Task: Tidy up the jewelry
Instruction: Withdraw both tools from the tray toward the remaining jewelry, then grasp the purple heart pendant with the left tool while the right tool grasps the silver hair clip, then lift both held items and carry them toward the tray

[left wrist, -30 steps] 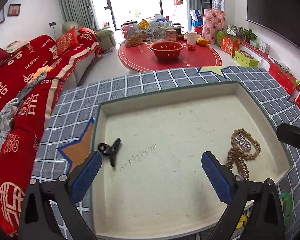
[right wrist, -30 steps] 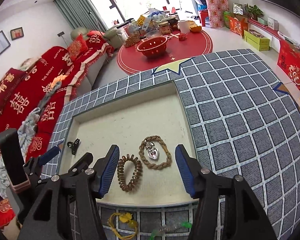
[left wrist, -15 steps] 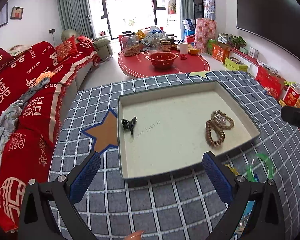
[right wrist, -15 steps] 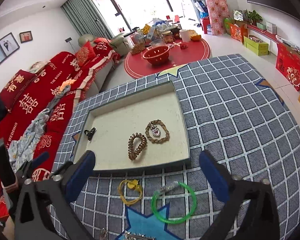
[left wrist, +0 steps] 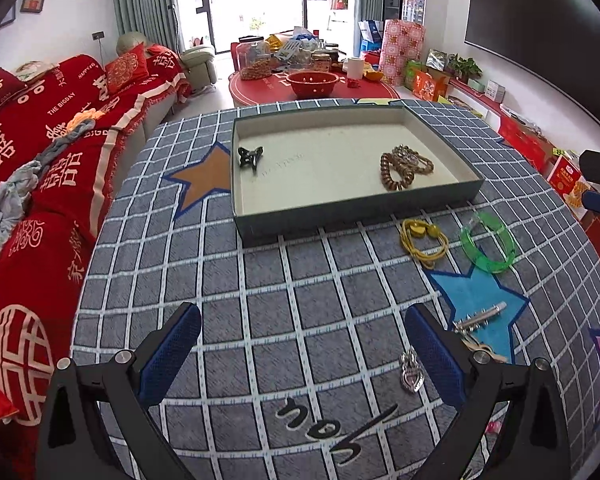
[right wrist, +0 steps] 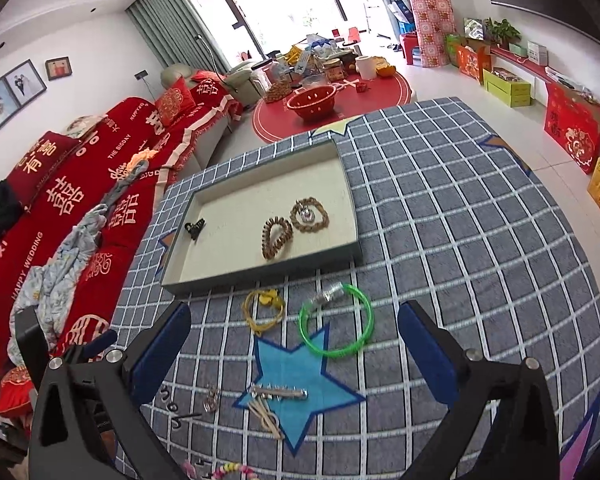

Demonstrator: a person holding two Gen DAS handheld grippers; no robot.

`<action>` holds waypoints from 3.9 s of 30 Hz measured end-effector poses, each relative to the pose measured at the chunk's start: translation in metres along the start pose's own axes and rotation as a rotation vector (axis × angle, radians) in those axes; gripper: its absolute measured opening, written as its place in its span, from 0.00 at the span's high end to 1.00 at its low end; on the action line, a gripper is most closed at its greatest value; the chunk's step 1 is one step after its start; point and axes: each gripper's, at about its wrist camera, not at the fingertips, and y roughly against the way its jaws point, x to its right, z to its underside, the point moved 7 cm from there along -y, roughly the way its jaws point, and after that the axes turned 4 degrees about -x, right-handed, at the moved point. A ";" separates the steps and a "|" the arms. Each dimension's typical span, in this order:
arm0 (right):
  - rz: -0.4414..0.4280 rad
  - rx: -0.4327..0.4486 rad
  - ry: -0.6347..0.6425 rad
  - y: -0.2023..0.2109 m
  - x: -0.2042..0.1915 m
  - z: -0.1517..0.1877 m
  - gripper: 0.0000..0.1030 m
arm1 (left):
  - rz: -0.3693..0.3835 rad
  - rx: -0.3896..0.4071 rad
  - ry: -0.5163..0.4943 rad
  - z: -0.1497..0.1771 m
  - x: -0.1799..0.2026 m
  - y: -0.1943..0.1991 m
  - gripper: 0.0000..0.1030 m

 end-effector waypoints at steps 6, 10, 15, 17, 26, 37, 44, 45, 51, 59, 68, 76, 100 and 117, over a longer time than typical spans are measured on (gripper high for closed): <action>0.014 -0.044 -0.013 -0.003 0.006 0.028 0.00 | 0.007 -0.026 -0.013 0.026 0.014 0.000 0.00; 0.044 -0.079 -0.004 -0.009 0.012 0.047 0.00 | 0.017 -0.044 -0.020 0.037 0.021 -0.002 0.00; 0.097 -0.134 -0.018 -0.020 0.025 0.068 0.00 | 0.014 -0.066 -0.025 0.046 0.028 -0.007 0.00; 0.108 -0.158 -0.021 -0.026 0.029 0.076 0.00 | 0.008 -0.074 -0.028 0.048 0.031 -0.010 0.00; 0.170 -0.212 0.116 -0.046 0.025 0.095 0.00 | -0.006 -0.105 -0.061 0.054 0.044 -0.023 0.00; 0.199 -0.254 0.458 -0.074 -0.008 0.095 0.33 | -0.023 -0.119 -0.073 0.055 0.048 -0.035 0.00; 0.187 -0.274 0.641 -0.086 -0.028 0.099 0.34 | 0.010 -0.116 -0.074 0.050 0.049 -0.037 0.00; 0.189 -0.277 0.667 -0.088 -0.031 0.100 0.34 | 0.019 -0.117 -0.073 0.049 0.049 -0.037 0.01; 0.146 -0.307 0.709 -0.095 -0.043 0.099 0.47 | 0.059 -0.119 -0.067 0.048 0.052 -0.037 0.13; 0.092 -0.330 0.656 -0.091 -0.045 0.106 0.74 | 0.074 -0.115 -0.083 0.050 0.060 -0.033 0.20; 0.096 -0.323 0.529 -0.089 -0.042 0.109 0.83 | 0.085 -0.123 -0.098 0.052 0.068 -0.032 0.20; 0.079 -0.277 0.354 -0.071 -0.020 0.102 0.87 | 0.083 -0.127 -0.086 0.049 0.072 -0.033 0.32; -0.007 -0.206 0.155 -0.037 -0.006 0.083 0.87 | 0.108 -0.030 -0.043 0.032 0.046 0.006 0.70; -0.018 -0.049 0.133 -0.019 -0.031 -0.035 0.87 | 0.080 0.083 0.029 -0.067 0.009 0.025 0.70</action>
